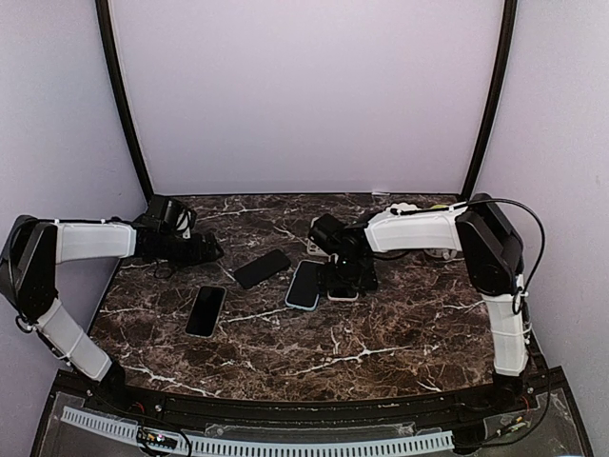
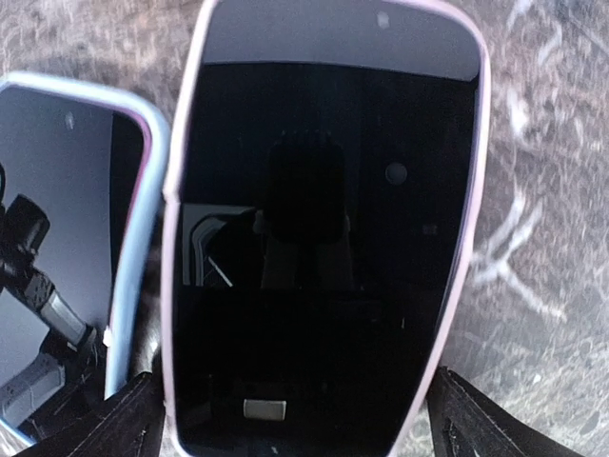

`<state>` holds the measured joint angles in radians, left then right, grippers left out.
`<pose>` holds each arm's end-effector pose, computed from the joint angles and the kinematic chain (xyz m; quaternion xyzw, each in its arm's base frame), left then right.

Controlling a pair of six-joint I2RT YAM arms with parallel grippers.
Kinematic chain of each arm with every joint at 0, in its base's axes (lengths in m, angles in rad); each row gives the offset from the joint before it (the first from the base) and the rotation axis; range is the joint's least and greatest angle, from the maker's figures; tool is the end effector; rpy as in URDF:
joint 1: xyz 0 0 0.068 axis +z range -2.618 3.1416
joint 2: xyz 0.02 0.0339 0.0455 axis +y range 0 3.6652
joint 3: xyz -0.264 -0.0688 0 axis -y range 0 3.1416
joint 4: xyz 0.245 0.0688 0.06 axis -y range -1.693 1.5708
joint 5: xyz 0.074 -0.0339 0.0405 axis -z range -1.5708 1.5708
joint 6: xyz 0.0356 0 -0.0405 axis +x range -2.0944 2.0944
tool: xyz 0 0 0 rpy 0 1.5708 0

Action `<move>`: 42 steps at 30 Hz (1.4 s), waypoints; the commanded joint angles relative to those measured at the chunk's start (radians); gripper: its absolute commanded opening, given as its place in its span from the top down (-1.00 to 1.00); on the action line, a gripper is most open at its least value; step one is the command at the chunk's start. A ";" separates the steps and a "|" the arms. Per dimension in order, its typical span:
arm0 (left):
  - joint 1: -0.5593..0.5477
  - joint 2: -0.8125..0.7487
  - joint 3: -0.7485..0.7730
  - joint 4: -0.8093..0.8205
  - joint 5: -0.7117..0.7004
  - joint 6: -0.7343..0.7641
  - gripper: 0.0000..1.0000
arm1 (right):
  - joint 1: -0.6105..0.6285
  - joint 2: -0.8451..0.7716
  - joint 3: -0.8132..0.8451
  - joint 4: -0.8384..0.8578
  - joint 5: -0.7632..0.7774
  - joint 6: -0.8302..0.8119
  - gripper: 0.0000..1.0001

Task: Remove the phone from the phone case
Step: Adjust the phone with the phone case at the center of the board, then pick up the phone with the phone case at the center of the board.

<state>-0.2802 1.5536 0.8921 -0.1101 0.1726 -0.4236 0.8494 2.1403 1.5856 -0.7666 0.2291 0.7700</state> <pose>0.3095 -0.0954 0.1982 -0.0323 0.9178 -0.2081 0.3365 0.2894 0.3168 0.1525 -0.0249 0.9855 0.0113 0.1674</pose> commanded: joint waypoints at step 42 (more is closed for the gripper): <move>-0.168 -0.178 0.234 -0.314 -0.289 0.364 -0.98 | 0.066 -0.194 -0.526 0.334 -0.020 -0.008 -0.85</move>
<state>-0.4515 1.3865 1.1324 -0.3939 -0.0952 -0.0780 0.9085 1.8599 1.1248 -0.5037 0.2520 0.6991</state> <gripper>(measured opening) 0.988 0.939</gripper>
